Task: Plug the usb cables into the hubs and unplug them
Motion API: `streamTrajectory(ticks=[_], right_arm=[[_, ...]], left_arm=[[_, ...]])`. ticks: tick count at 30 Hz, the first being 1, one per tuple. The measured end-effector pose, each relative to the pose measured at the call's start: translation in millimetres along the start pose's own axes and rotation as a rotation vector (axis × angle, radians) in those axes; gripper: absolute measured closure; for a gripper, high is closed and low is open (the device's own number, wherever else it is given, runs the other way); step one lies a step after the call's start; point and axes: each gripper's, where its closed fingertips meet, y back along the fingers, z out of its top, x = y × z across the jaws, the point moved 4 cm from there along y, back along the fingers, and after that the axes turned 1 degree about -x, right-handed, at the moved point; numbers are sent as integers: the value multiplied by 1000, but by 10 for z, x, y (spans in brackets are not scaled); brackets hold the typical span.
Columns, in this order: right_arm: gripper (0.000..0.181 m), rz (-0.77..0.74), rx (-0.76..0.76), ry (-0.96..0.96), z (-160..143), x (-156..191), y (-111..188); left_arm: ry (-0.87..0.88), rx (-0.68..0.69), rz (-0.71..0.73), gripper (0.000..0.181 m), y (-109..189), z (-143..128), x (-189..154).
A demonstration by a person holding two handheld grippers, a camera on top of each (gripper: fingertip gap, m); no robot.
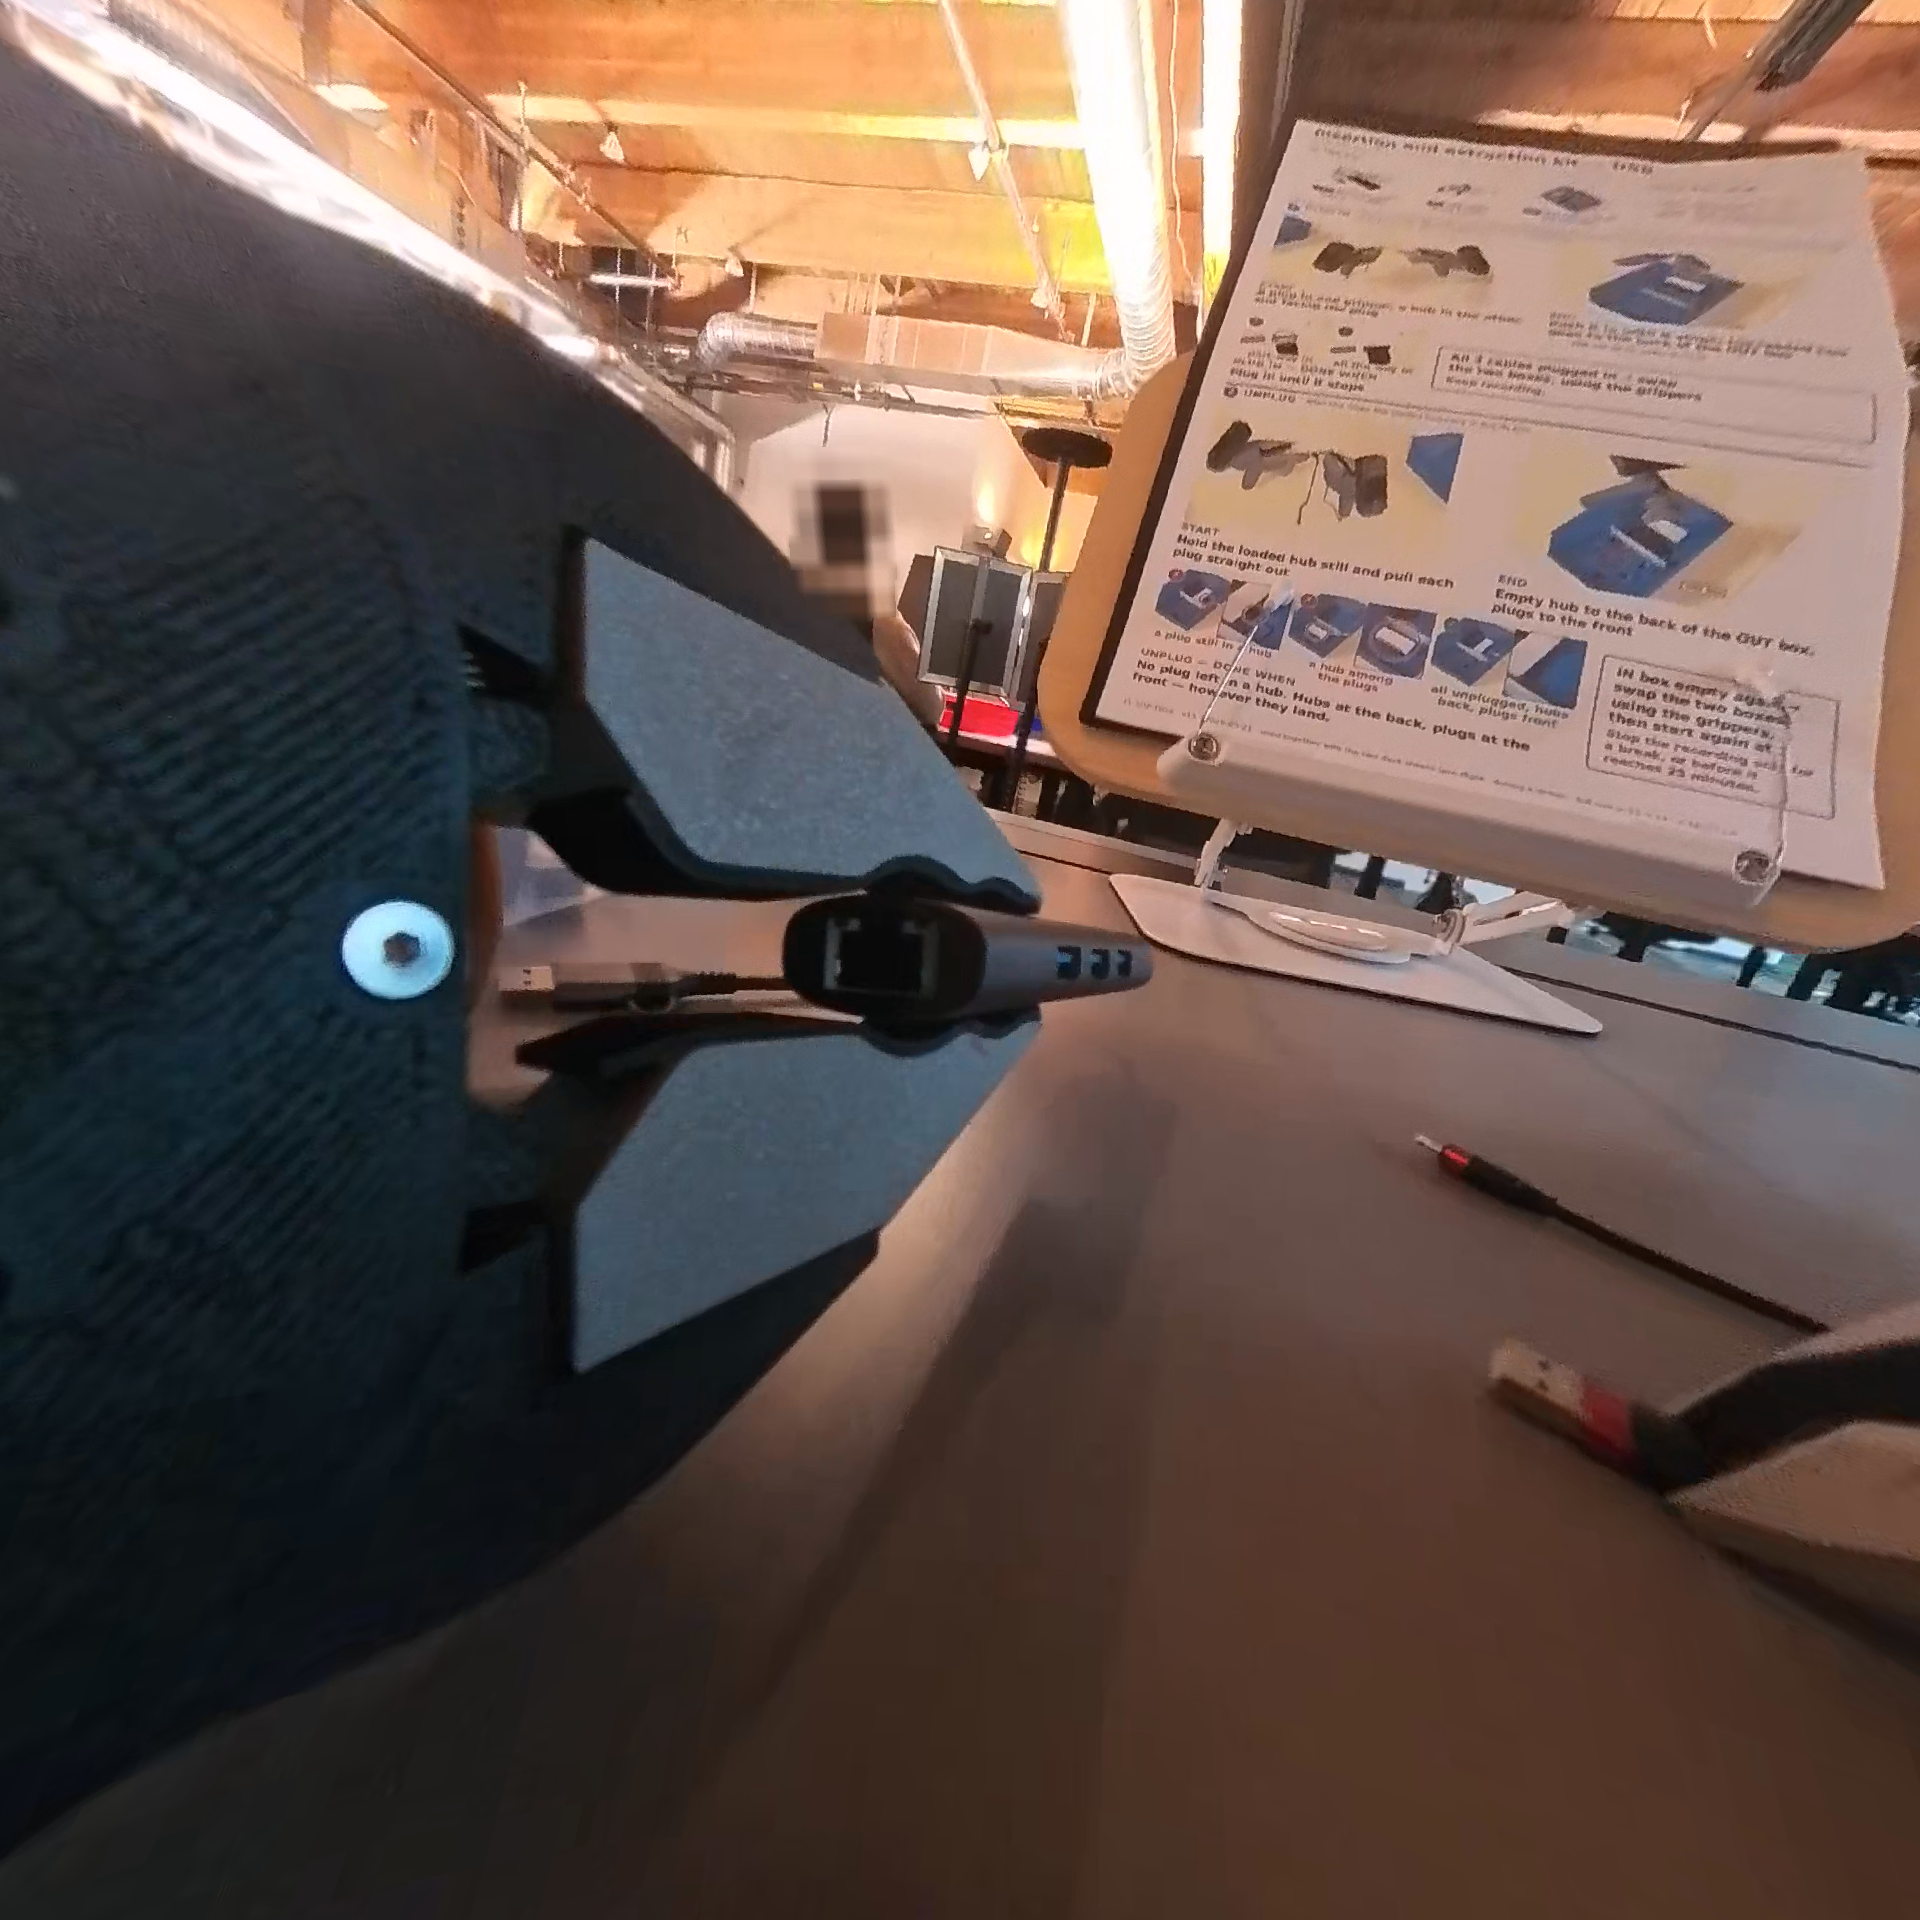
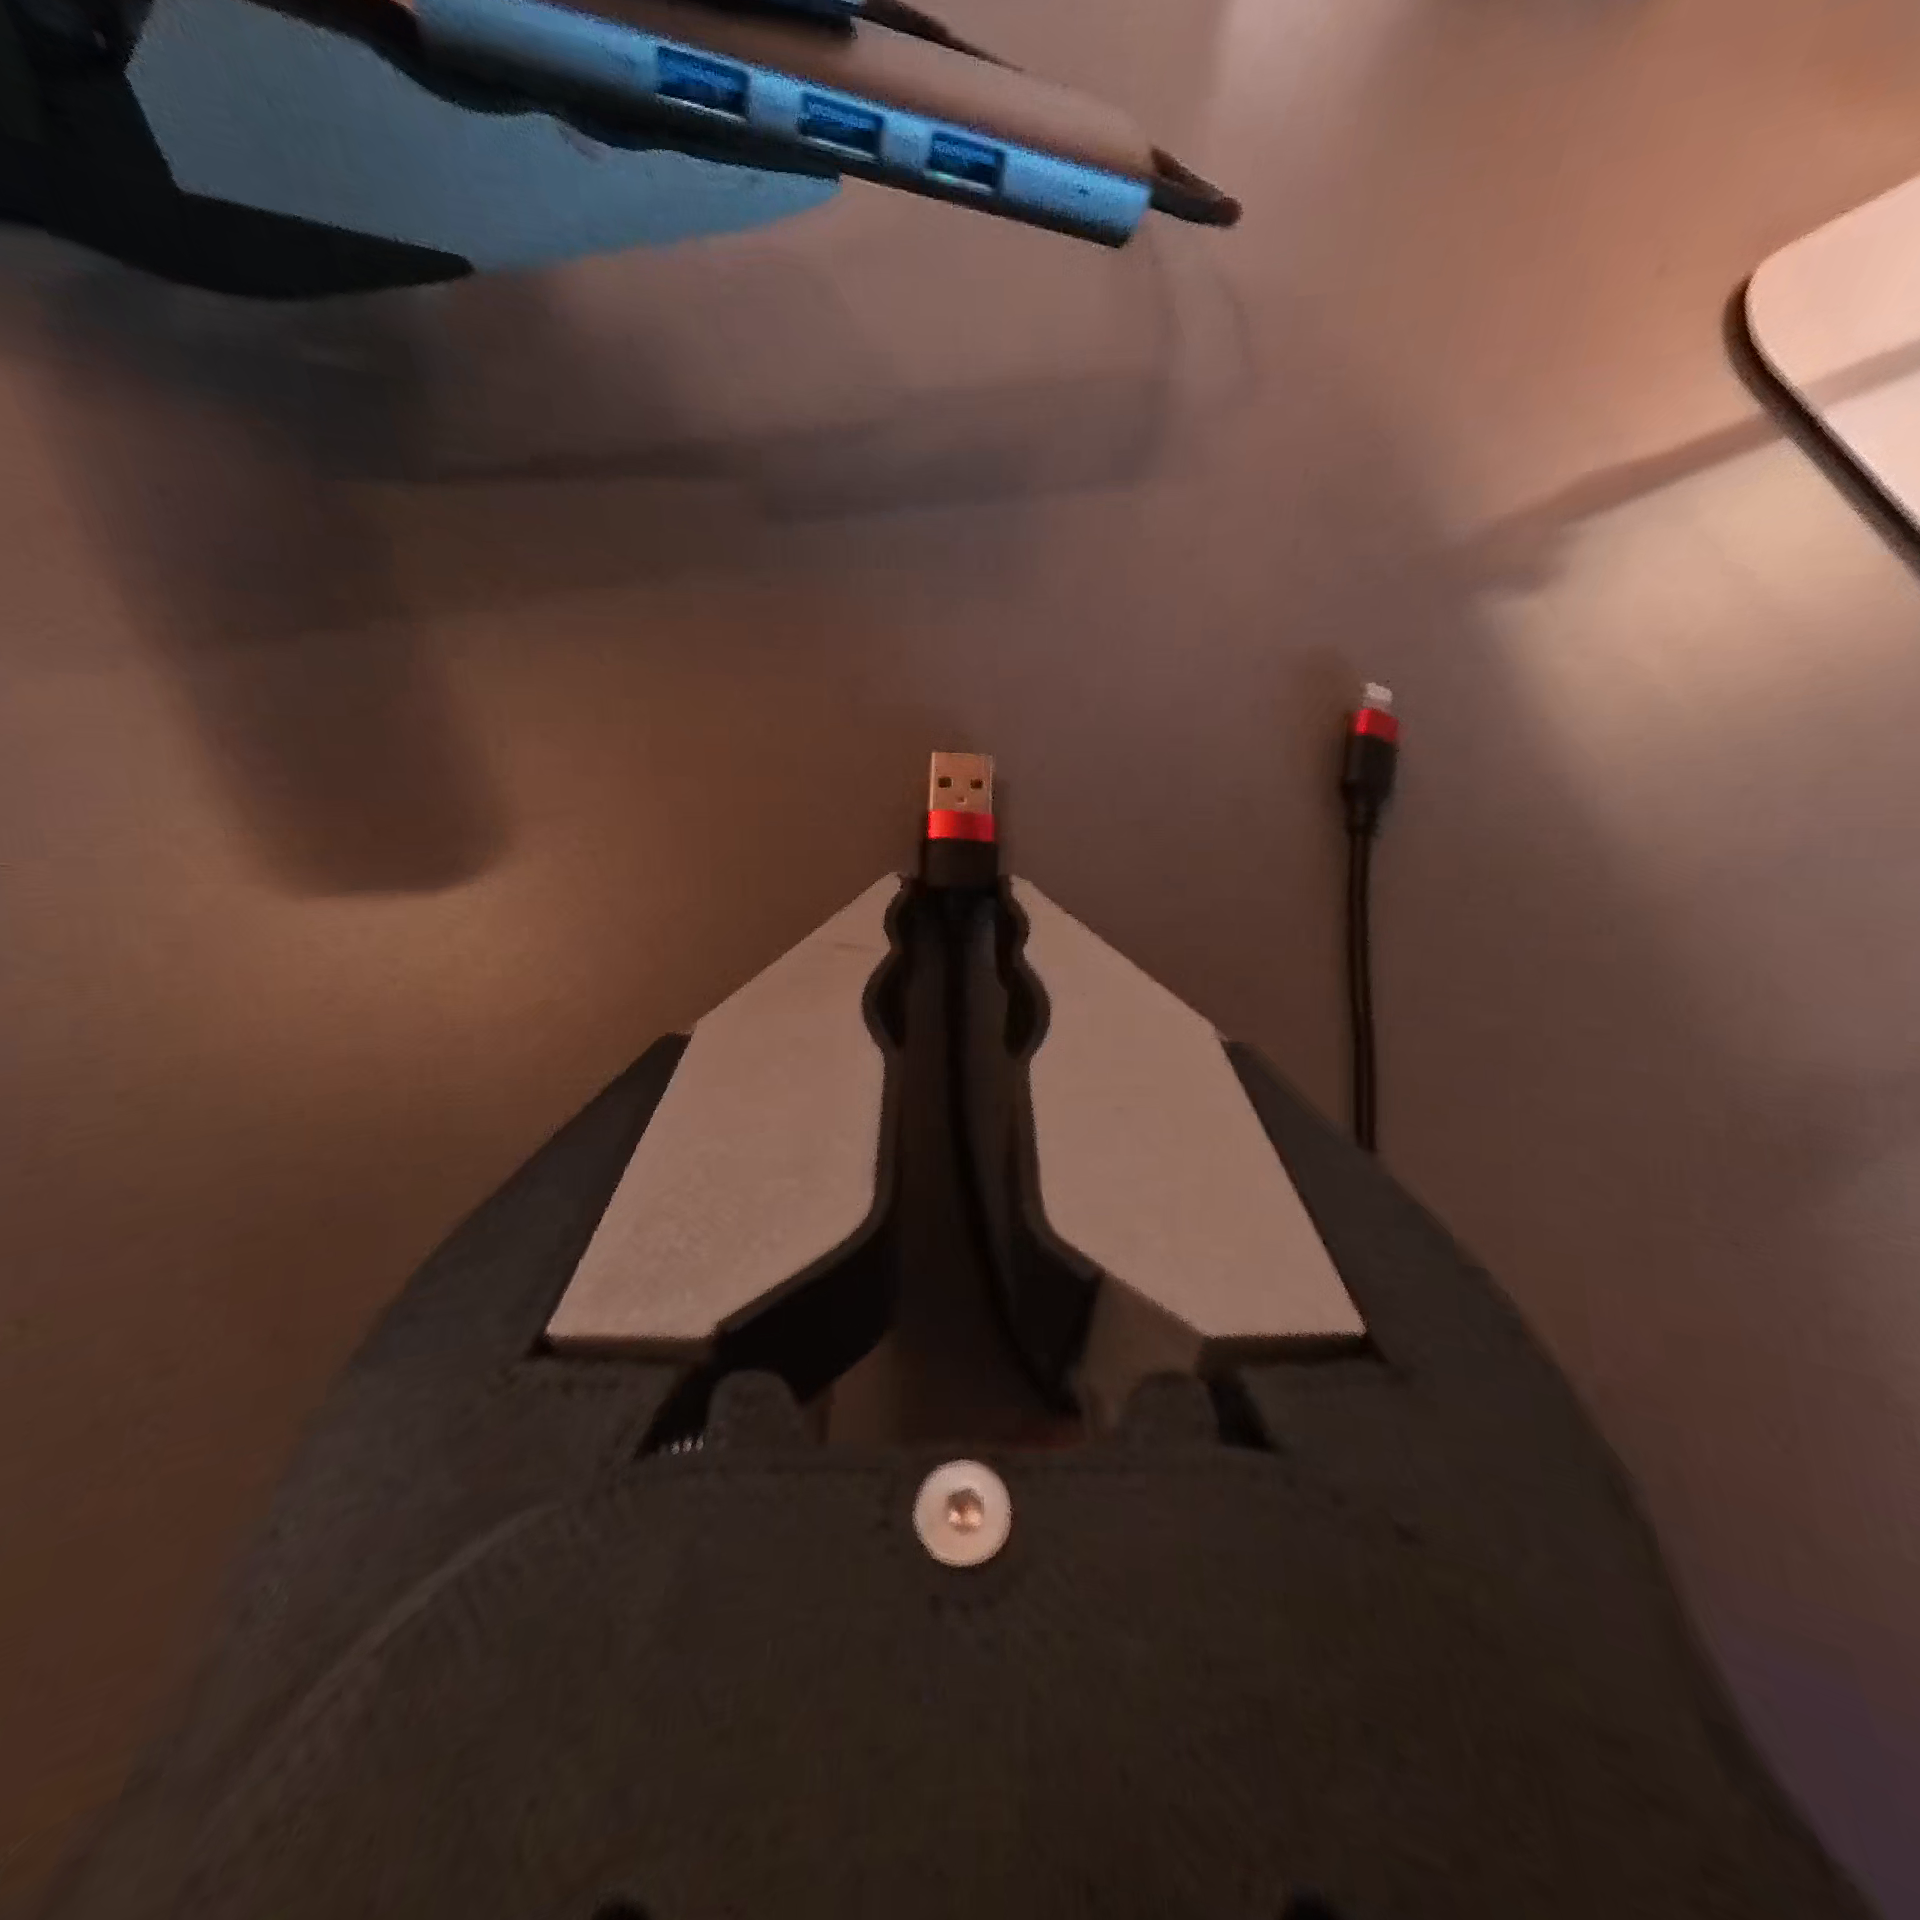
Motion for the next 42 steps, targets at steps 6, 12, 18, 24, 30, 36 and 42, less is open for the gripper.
streamTrajectory(ticks=[6,12,18,24,30,36,42], right_arm=[[169,56,-30,16,364,89,-60],[170,110,31,67,646,184,-221],[170,134,35,106,779,239,-244],[170,136,44,114,754,245,-266],[170,189,1,68,744,251,-237],[170,163,8,76,699,225,-263],[170,170,-8,71,692,236,-257]], left_arm=[[-20,11,-33,167,-42,-3,-70],[-104,31,-11,167,-53,2,-104],[-173,45,13,167,-57,11,-123],[-206,50,23,167,-63,19,-138],[-198,40,26,167,-56,36,-139],[-222,41,9,166,-55,44,-189],[-229,39,4,166,-54,46,-203]])
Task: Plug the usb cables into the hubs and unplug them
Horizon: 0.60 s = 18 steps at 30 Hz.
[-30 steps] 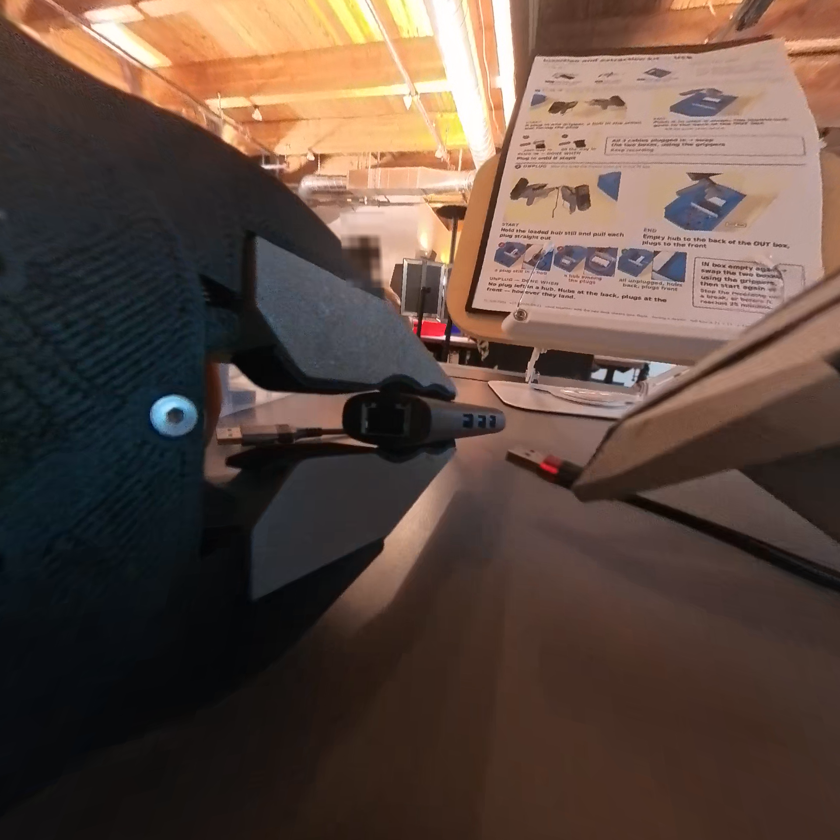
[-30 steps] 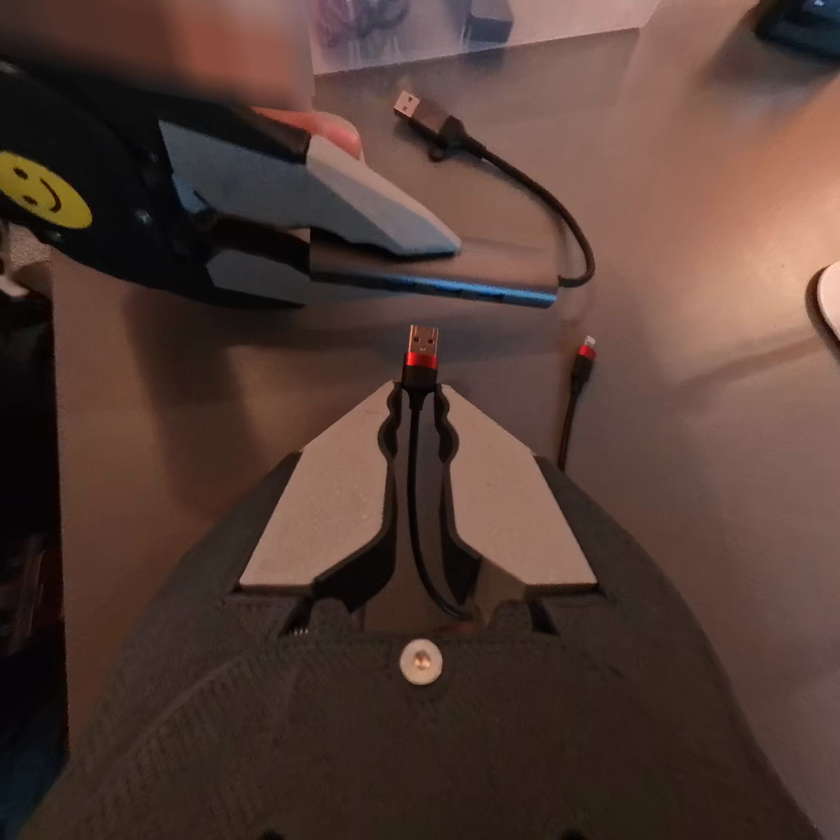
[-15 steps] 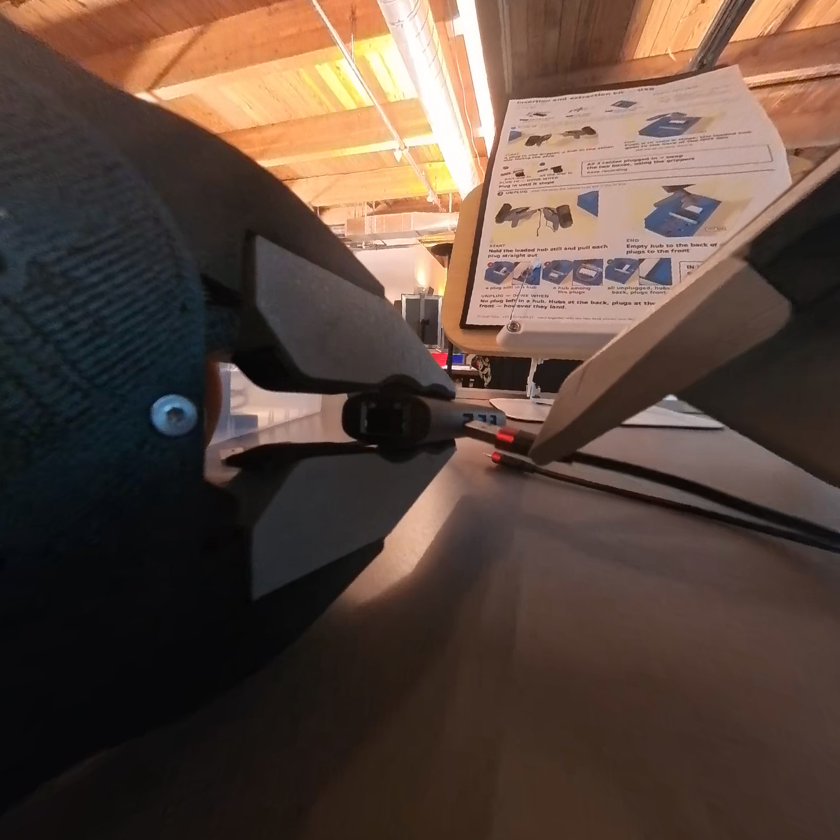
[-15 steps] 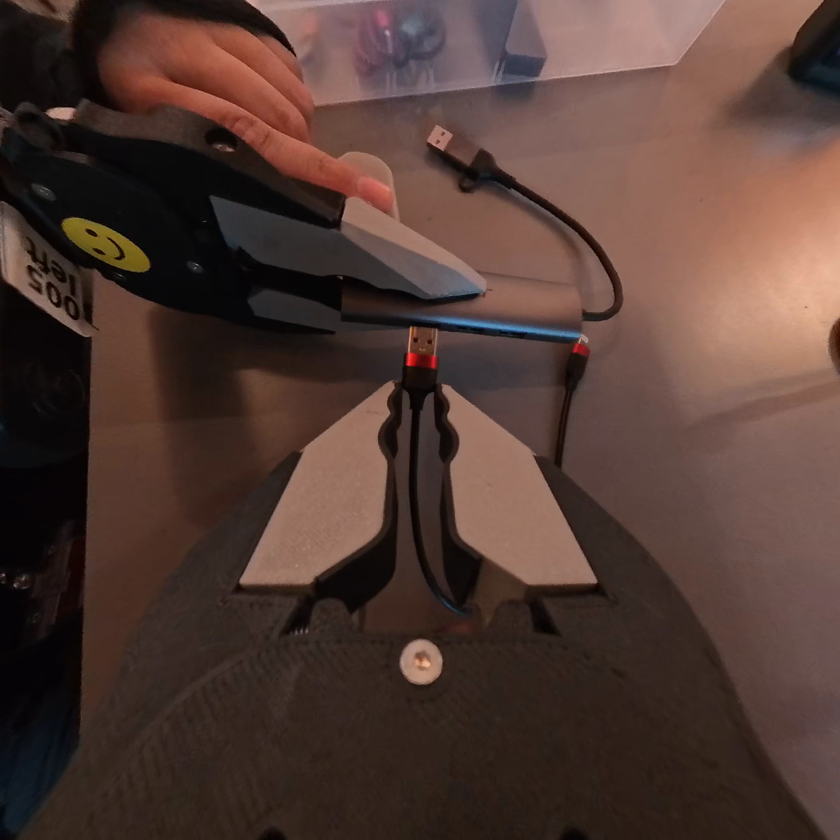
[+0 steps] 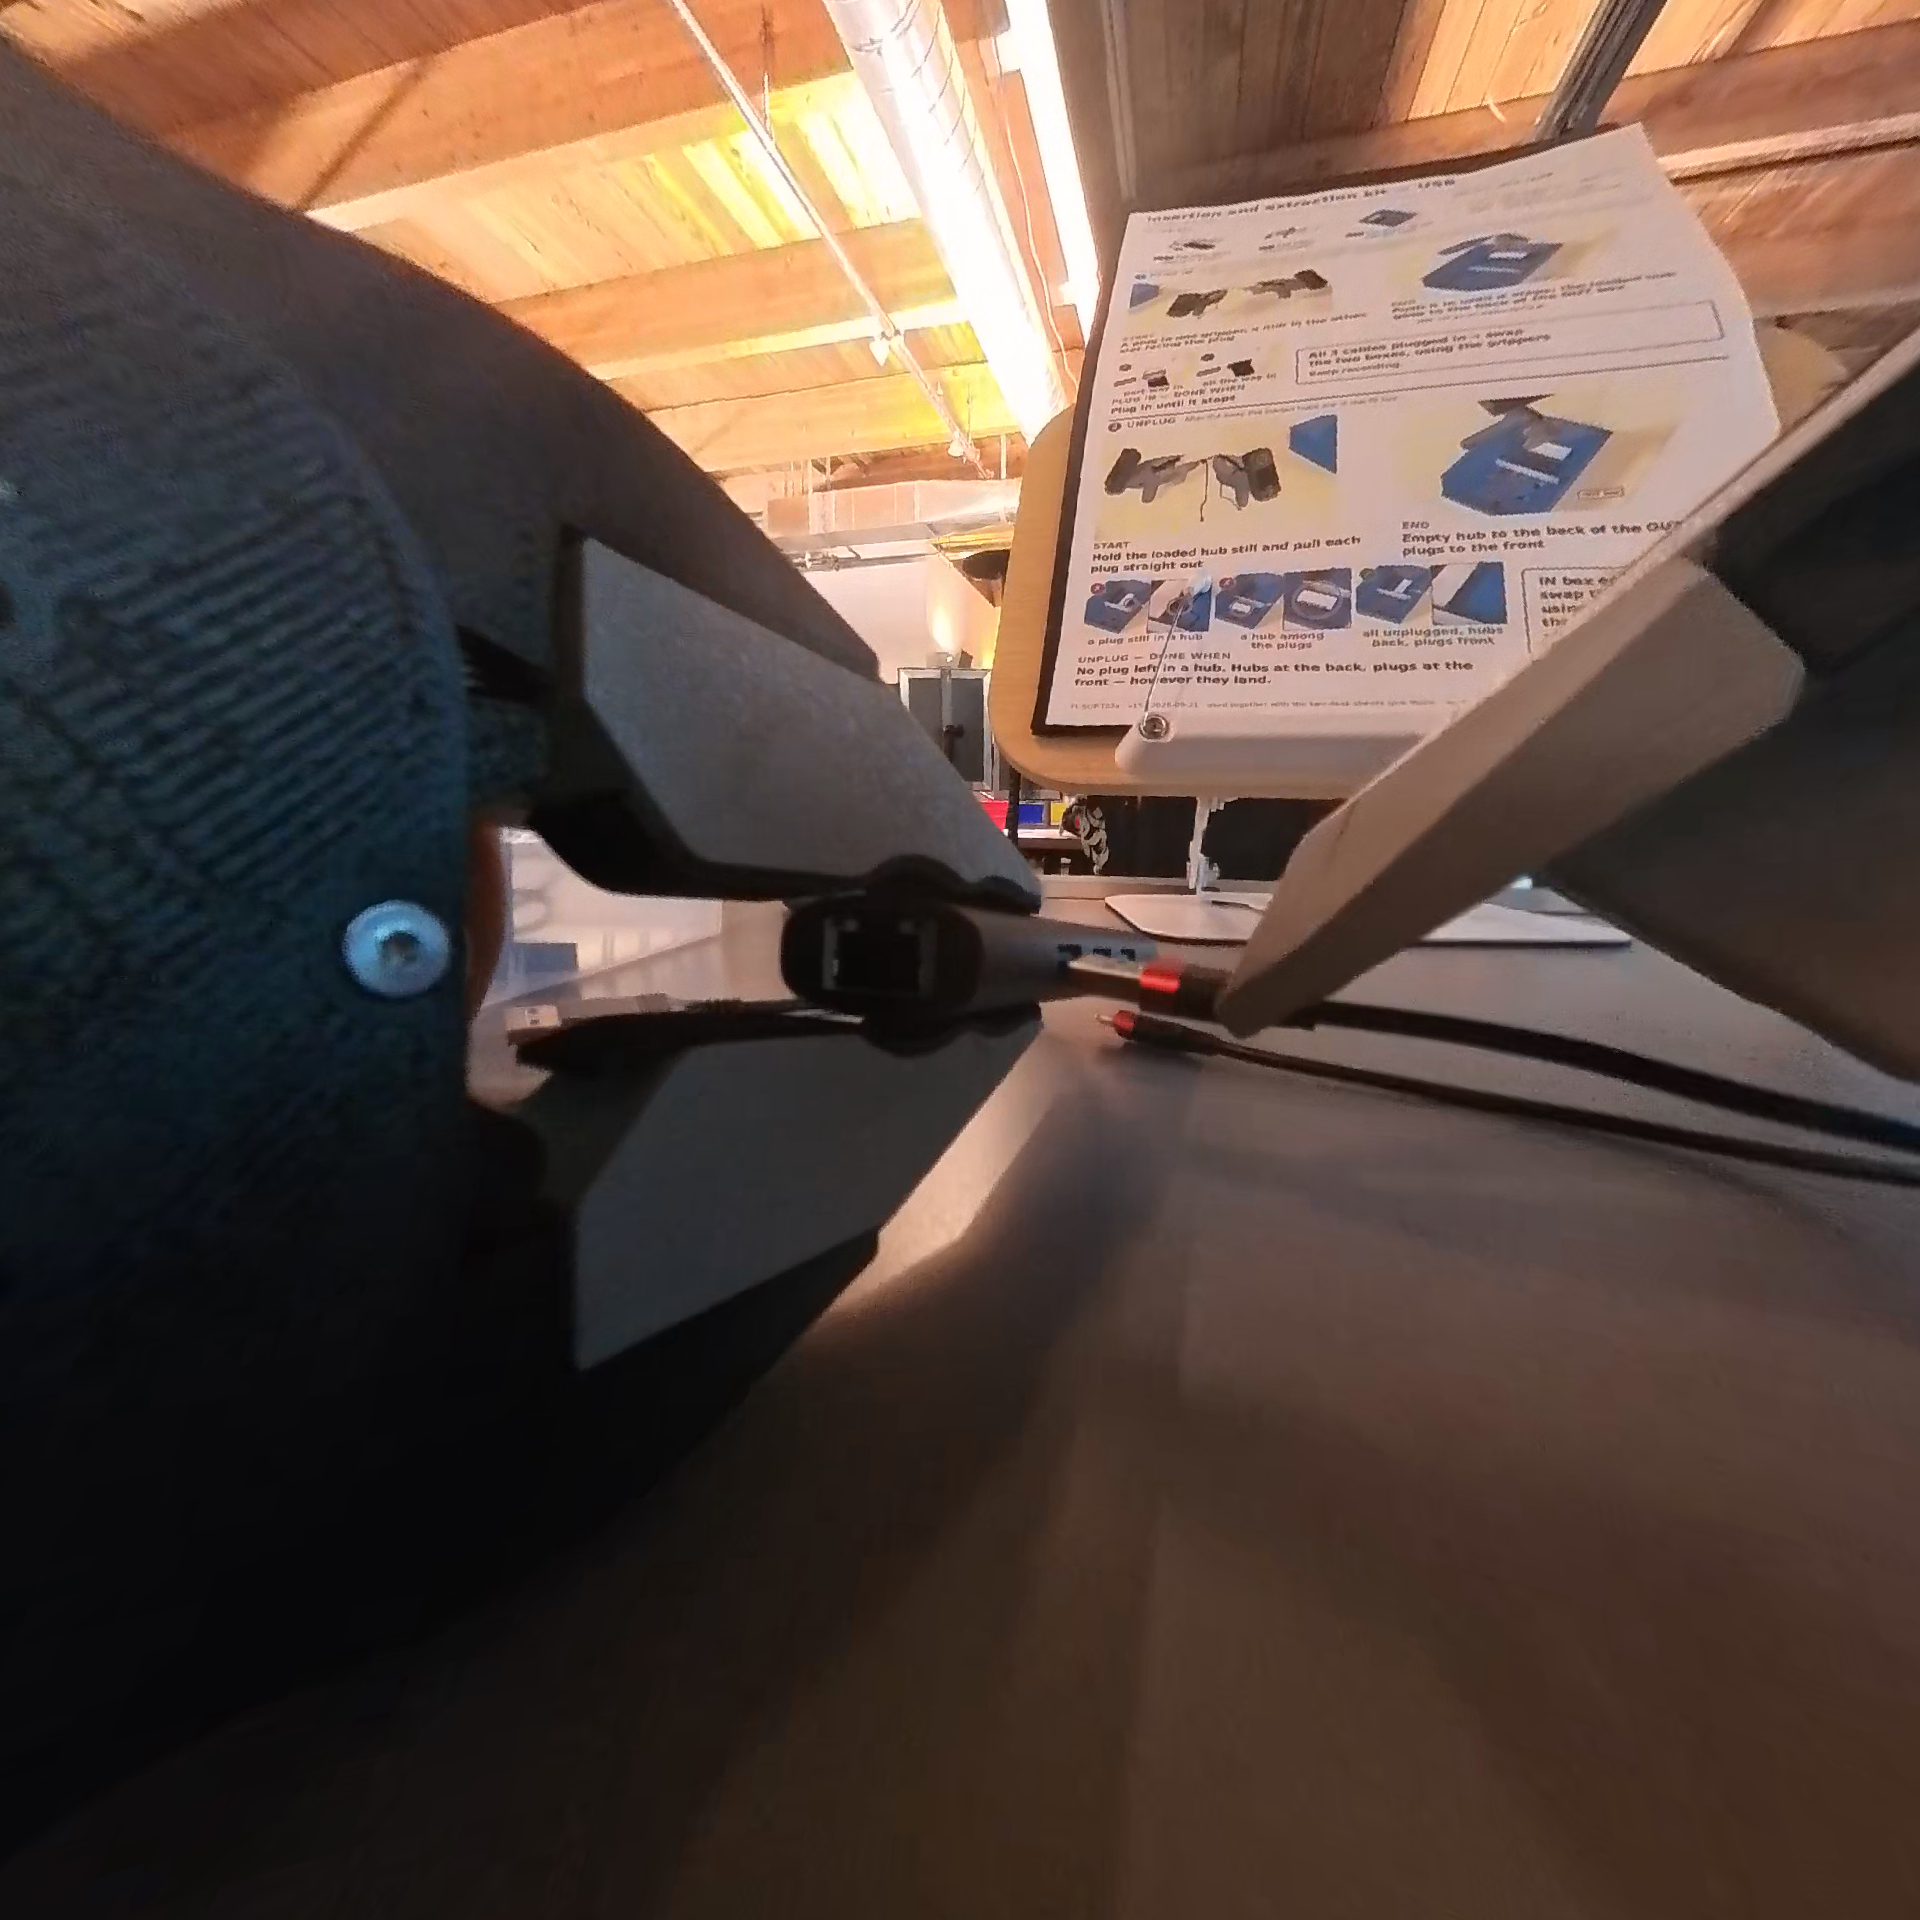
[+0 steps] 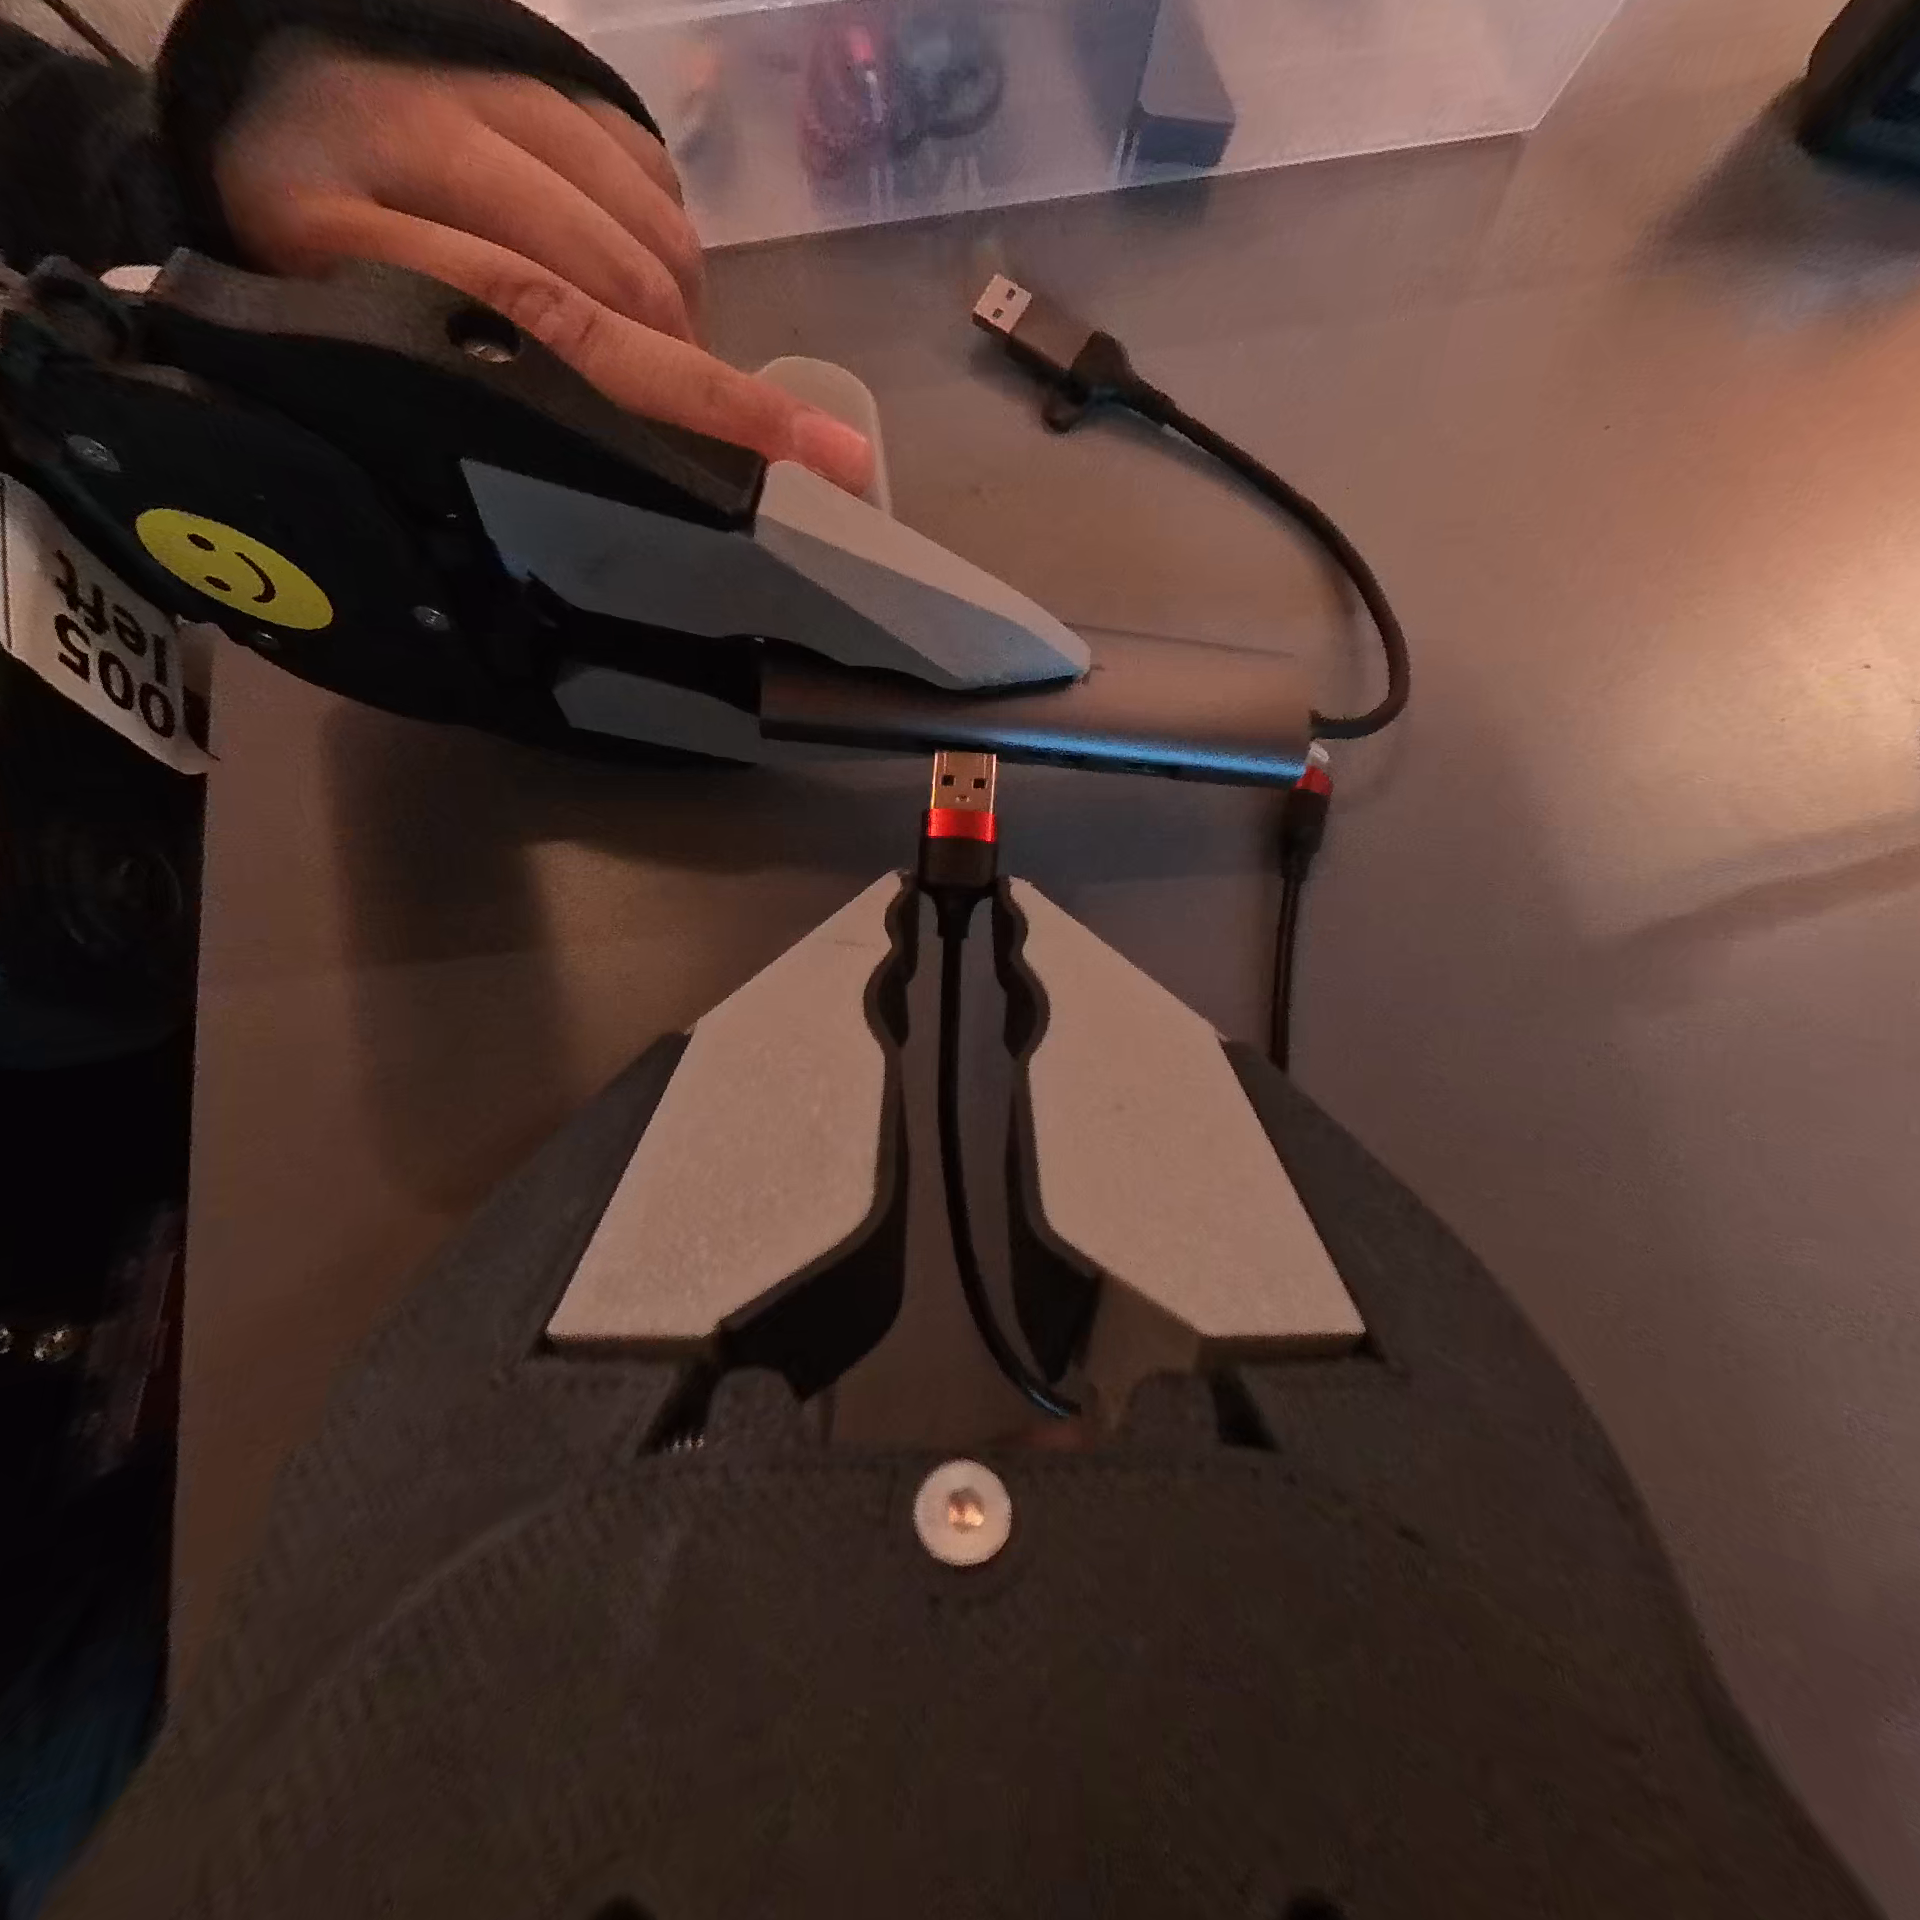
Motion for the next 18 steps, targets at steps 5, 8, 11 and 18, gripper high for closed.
streamTrajectory(ticks=[5,8,11,18], right_arm=[[170,41,-40,-31,20,12,36],[170,60,-29,-55,-11,11,12],[170,56,-1,-46,-39,25,-35],[170,60,-43,-54,18,17,-1]], left_arm=[[7,-7,0,166,6,10,2],[3,-11,2,166,11,26,1],[-6,-9,-5,166,9,28,-19],[-31,0,-1,167,11,27,-28]])
